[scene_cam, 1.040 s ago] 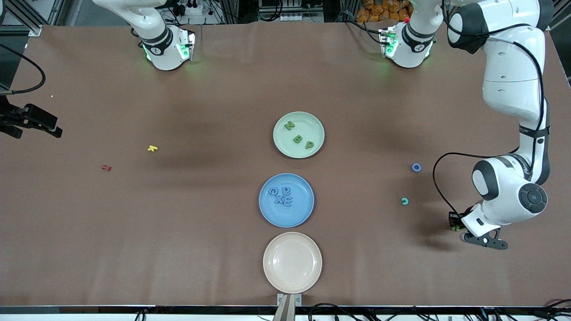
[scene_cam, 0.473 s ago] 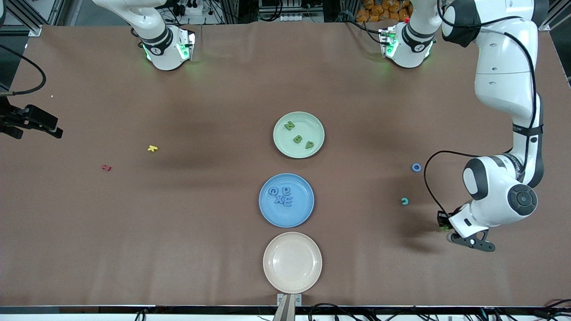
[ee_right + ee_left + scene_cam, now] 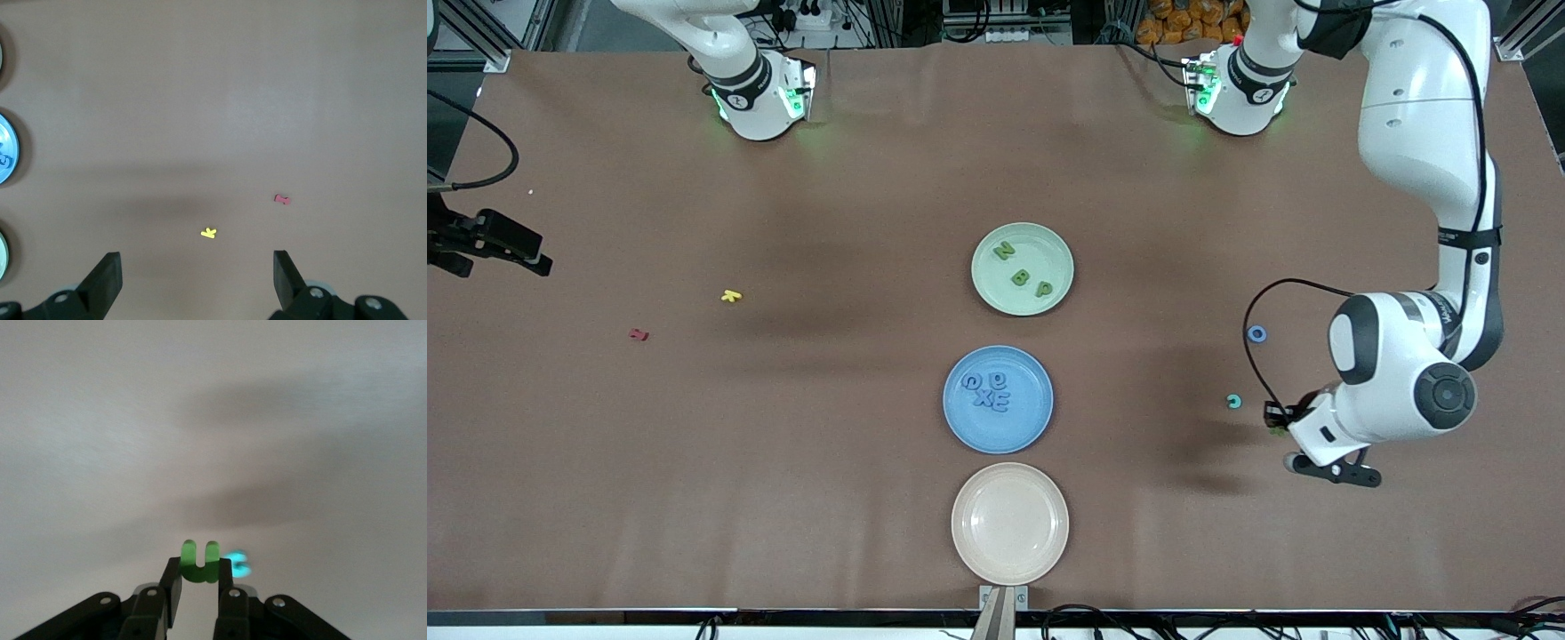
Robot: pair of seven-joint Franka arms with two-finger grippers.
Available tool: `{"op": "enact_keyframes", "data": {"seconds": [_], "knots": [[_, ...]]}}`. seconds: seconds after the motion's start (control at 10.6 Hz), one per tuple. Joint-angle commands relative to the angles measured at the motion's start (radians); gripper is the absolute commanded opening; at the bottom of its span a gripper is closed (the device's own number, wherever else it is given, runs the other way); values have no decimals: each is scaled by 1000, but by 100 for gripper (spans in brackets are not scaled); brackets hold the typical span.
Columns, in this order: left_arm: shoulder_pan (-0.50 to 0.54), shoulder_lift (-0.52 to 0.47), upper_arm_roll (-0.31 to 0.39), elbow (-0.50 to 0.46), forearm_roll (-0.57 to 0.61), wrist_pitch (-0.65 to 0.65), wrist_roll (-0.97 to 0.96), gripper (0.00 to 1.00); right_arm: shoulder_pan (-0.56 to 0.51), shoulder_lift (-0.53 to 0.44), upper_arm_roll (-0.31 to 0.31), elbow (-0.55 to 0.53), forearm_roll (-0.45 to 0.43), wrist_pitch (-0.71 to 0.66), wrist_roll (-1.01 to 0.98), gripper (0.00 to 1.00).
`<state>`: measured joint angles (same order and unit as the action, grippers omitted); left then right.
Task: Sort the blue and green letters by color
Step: 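Lift the green u and carry it to the green plate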
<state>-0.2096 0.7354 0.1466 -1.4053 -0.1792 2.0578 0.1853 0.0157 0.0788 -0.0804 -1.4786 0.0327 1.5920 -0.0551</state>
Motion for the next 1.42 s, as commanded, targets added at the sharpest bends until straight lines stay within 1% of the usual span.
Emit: {"op": "enact_keyframes", "data": {"seconds": [0.0, 0.09, 0.19, 0.38, 0.47, 0.66, 0.76, 0.85, 1.04, 1.23, 1.32], "knots": [[-59, -88, -53, -66, -23, -68, -188, 0, -16, 2, 16, 7, -1, -1, 8, 100], [-63, -117, -82, -99, -25, -68, -199, 0, -17, 2, 14, 7, -1, -1, 8, 100], [-71, -140, -113, -124, -26, -68, -260, 0, -17, 2, 14, 7, -1, -1, 8, 100], [-108, -159, -183, -132, -20, -68, -491, 0, -17, 2, 14, 7, -2, -1, 8, 100], [-117, -159, -209, -132, -16, -67, -563, 0, -17, 2, 14, 7, -4, -1, 8, 100], [-122, -162, -246, -158, -14, -56, -627, 0, -17, 2, 14, 7, -10, -1, 8, 100], [-129, -174, -274, -194, -13, -36, -668, 0, -17, 2, 14, 7, -11, -3, 8, 100], [-139, -200, -304, -263, -11, 35, -732, 0, -19, 2, 14, 7, -13, -3, 6, 100], [-146, -214, -370, -348, -11, 144, -837, 0, -19, 2, 14, 7, -13, -1, 8, 100], [-207, -206, -392, -414, -10, 263, -955, 0, -19, 2, 14, 7, -13, -1, 8, 100], [-217, -203, -407, -434, -9, 293, -998, 0, -19, 2, 14, 7, -13, -1, 8, 100]]}}
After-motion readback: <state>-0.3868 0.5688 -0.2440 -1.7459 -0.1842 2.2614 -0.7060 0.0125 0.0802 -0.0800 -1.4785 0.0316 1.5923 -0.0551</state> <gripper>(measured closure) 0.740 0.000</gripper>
